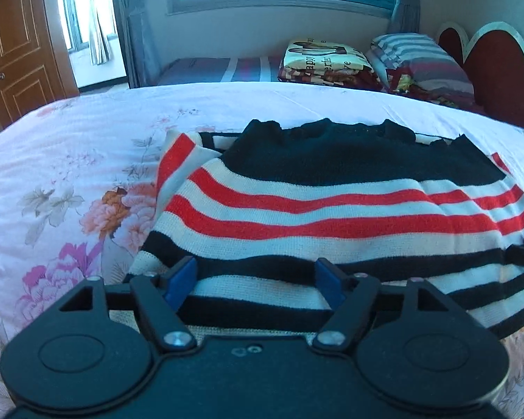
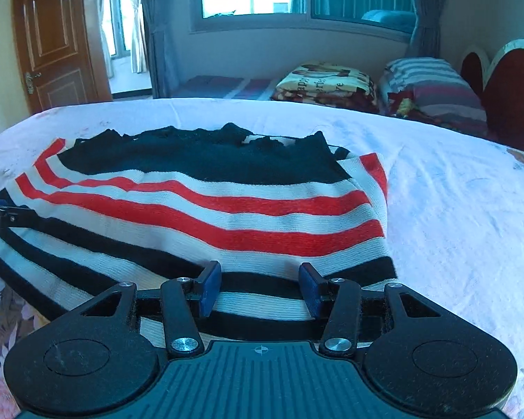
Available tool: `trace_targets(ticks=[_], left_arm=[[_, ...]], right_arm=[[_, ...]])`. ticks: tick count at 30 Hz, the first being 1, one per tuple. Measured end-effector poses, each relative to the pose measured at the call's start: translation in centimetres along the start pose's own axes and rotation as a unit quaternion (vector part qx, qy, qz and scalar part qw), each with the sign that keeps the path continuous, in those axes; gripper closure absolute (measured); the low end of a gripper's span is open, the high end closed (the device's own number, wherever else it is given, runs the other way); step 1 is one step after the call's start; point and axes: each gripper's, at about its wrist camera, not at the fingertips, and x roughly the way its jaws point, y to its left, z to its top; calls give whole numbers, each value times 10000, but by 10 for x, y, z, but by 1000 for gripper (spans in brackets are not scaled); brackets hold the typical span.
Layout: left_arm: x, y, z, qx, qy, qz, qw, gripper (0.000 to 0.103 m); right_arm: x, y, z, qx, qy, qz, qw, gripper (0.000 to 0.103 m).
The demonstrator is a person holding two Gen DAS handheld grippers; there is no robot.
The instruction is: Fold small clothes
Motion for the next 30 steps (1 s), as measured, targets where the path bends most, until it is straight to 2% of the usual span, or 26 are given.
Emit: trace_targets(ticks=[4,7,11,14,20,24,27,30], left_arm=[[-7,4,1,-11,65,123,9999,29],[-9,8,-5,68,92,244,9996,26],[-16,6,-7,92,134,309,9994,29],[-28,2,-8,34,110,114,9999,30],[-29,-10,-25,246,110,-174,9995,30],[-16,1,-32,120,208,-273,9993,28],[-16,6,-31,68,214,-377,9990,28],[-16,7,-33,122,185,-437,9988,28]], right_arm=[[-8,-7,-3,-144,6,-278,9995,55],[-11,-11,-12,-277,-58,-308,9991,55],[-20,-8,-1,71,8,-263,9996,55],[-33,3,5,380,-85,20,9992,55],[-42,52,7,219,-95,155,9996,55],[-31,66,-1,57,80,-176,9998,55],[-25,50,-11,134,275,-603,9977,55],[-27,31,-19,153,339,-715,9967,55]])
